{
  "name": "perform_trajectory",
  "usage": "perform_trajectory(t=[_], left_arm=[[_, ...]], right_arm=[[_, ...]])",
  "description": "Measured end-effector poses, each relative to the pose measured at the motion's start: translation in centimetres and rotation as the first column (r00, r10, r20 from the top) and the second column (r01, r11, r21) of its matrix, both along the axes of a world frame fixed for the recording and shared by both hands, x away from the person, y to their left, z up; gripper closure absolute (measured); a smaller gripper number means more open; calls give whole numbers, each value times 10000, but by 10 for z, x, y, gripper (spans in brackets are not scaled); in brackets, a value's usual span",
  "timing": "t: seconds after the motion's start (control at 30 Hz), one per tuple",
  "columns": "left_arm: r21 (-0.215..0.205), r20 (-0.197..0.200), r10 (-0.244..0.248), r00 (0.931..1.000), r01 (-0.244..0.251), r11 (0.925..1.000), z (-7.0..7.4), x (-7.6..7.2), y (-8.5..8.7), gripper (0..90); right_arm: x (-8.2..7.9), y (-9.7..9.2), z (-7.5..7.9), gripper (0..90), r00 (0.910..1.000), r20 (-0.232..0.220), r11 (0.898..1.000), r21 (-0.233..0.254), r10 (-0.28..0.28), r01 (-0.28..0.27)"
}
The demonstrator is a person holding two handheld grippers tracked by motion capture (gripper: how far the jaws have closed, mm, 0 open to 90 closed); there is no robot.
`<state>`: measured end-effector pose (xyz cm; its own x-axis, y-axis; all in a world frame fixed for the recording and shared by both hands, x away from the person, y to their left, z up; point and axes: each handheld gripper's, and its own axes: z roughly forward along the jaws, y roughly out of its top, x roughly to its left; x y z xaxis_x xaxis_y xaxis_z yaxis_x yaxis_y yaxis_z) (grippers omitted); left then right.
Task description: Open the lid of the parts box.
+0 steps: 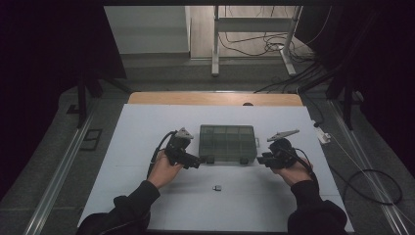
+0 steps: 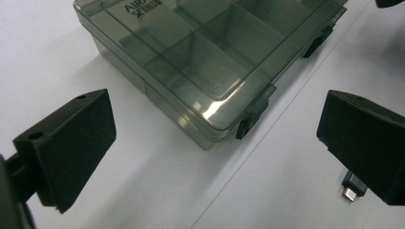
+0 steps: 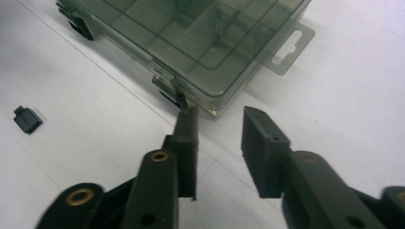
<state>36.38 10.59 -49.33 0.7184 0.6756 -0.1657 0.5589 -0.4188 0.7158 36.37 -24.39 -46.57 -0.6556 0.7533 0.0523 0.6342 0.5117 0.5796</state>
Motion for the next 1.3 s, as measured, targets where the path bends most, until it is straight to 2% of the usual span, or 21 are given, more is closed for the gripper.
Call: perform_trajectory(t=[0.27, 0.5, 0.9, 1.3], left_arm=[[-107, -14, 50, 10000, -50, 9999, 1, 1, 1, 2], [-119, 1, 74, 10000, -74, 9999, 1, 1, 2, 3], [-123, 0, 90, 10000, -90, 9999, 1, 1, 2, 4], [-96, 18, 170, 9999, -170, 9998, 1, 1, 1, 4]], right_arm=[[4, -2, -8, 884, 9980, -594, 9997, -108, 215, -221], [12, 2, -21, 887, 9953, -925, 9992, -257, 279, -304], [18, 7, -32, 888, 9945, -978, 9974, -574, 373, -431], [19, 8, -31, 888, 9955, -853, 9979, -460, 420, -460]])
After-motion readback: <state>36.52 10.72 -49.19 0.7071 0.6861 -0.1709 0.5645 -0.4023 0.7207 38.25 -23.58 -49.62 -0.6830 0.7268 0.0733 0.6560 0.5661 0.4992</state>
